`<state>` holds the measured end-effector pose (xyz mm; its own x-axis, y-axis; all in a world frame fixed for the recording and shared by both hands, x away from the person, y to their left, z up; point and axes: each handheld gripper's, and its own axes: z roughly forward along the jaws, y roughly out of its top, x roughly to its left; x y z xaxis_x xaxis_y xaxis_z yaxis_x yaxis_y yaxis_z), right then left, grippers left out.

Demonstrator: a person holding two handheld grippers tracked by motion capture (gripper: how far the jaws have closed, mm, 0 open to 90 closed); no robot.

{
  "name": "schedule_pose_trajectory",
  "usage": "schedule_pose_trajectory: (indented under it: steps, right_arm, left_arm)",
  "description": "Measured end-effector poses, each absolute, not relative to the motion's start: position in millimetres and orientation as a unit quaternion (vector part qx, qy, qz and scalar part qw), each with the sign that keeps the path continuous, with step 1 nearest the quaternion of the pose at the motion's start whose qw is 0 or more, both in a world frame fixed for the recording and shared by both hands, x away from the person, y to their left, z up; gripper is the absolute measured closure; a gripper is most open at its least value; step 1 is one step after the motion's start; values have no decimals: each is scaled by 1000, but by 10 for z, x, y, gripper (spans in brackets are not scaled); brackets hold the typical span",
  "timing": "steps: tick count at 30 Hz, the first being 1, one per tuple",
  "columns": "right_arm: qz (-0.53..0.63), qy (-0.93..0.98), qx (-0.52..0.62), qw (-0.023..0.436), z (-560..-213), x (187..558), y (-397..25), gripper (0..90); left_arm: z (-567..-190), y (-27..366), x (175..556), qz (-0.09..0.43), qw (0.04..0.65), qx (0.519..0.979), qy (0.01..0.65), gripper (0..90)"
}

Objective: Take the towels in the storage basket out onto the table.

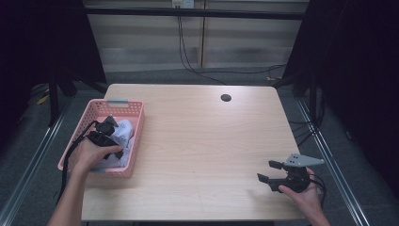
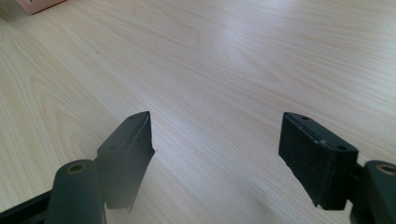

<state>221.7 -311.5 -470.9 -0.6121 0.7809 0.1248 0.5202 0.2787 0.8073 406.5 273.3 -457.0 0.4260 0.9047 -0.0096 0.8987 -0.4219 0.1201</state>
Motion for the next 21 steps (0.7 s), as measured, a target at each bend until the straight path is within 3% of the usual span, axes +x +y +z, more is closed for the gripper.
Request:
schedule_pose_trajectory:
  steps: [7, 15, 21]
  right_arm:
    - [434, 786, 414, 151, -4711, 2214, -3117, 258]
    - [433, 785, 417, 151, -4709, 2225, -3123, 254]
    - [435, 781, 421, 151, -4710, 2236, -3124, 252]
  left_arm:
    - [-4545, 2737, 4063, 28, 56, 841, 538, 271]
    - [-4470, 2896, 4016, 22, 114, 826, 551, 438]
    - [-4380, 3054, 3962, 1, 166, 812, 559, 485]
